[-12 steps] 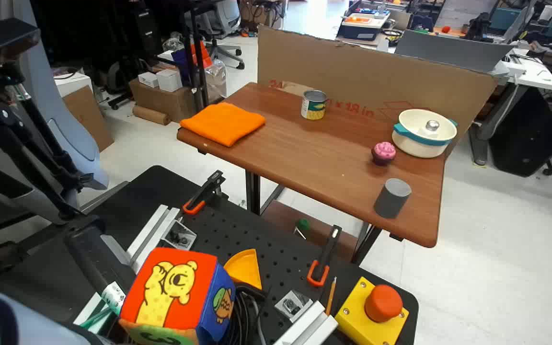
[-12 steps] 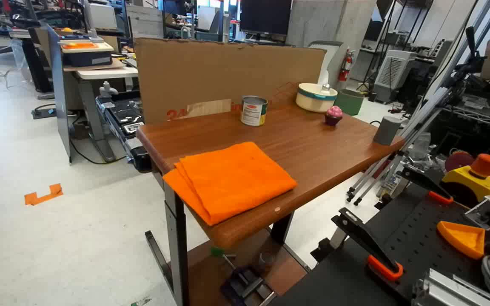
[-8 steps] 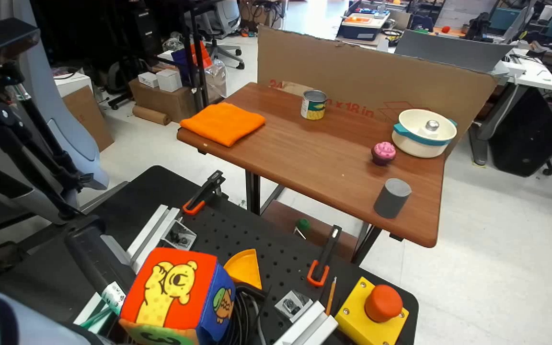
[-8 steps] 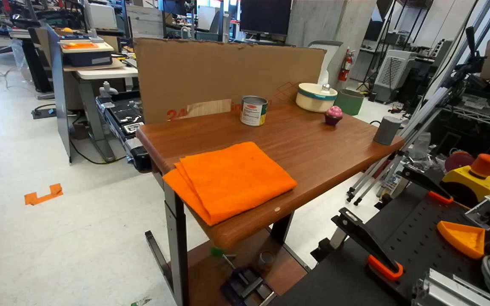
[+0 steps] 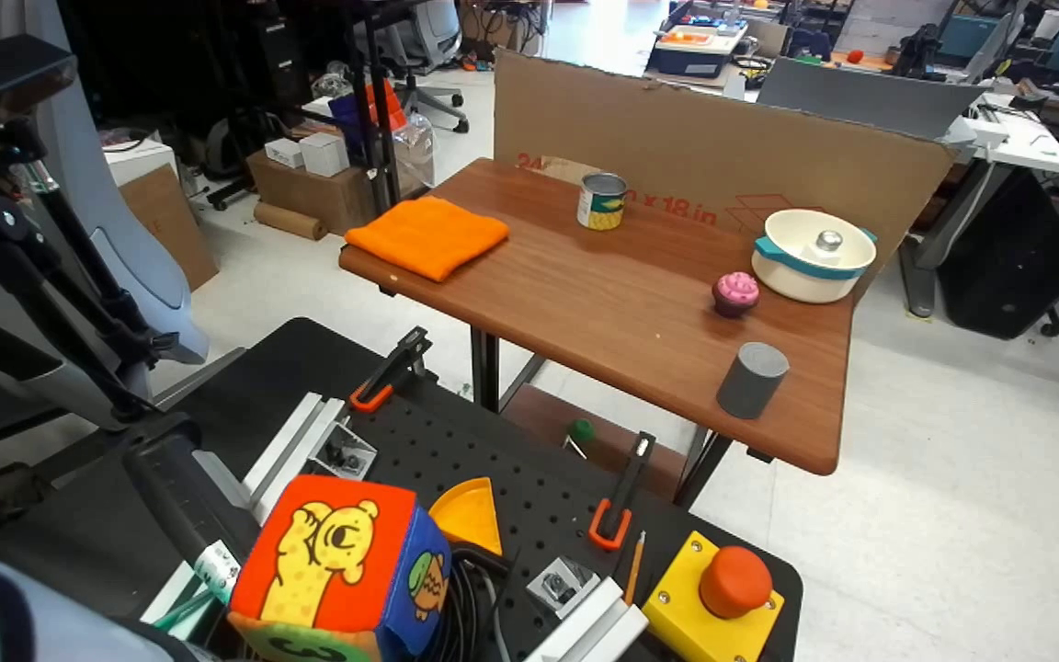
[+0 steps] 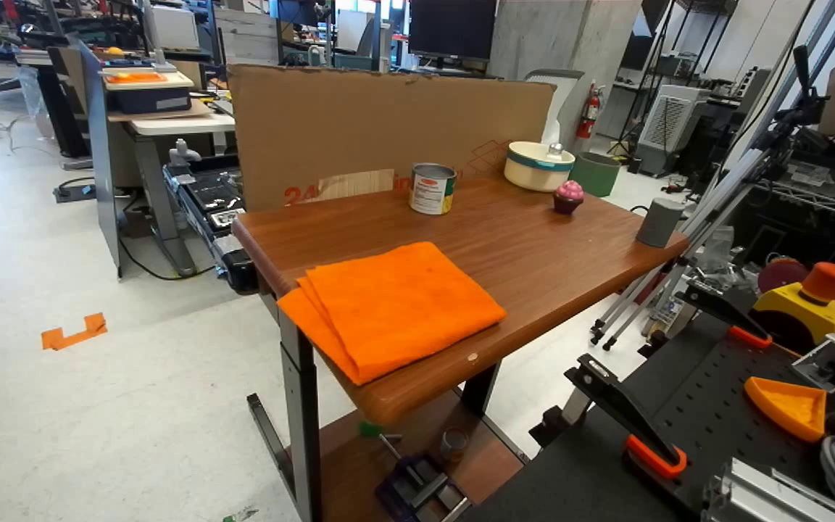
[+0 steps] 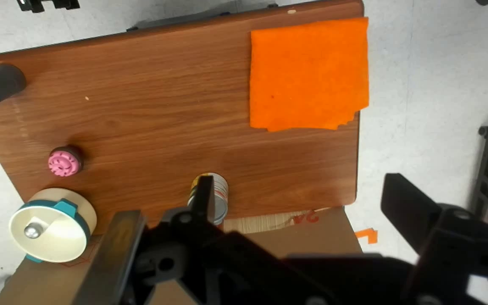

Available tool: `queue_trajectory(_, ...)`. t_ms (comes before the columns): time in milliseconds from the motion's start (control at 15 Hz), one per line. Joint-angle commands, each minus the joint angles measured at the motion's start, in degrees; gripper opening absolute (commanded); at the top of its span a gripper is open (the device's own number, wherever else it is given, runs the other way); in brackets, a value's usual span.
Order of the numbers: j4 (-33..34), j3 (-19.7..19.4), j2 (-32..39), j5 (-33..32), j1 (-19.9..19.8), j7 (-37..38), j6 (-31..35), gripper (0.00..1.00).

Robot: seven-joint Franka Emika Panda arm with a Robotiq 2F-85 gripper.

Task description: Move the orange towel to the right.

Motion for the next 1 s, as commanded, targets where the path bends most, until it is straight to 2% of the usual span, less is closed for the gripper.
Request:
queue_trajectory(0,3.3,-1.6,9.9,-4.1,0.2,-2.2,1.8,1.0)
queue_trajectory(267,6.1,-3.6,20.4,-5.7,1.5,-4.0,4.7,1.0)
queue_trajectory(533,10.5,-5.0,29.6,-3.8,3.7,-7.6,2.5,1.0)
queue_trajectory(933,10.9,-5.8,36.3,-2.8,6.8,-10.7,2.2,1.0)
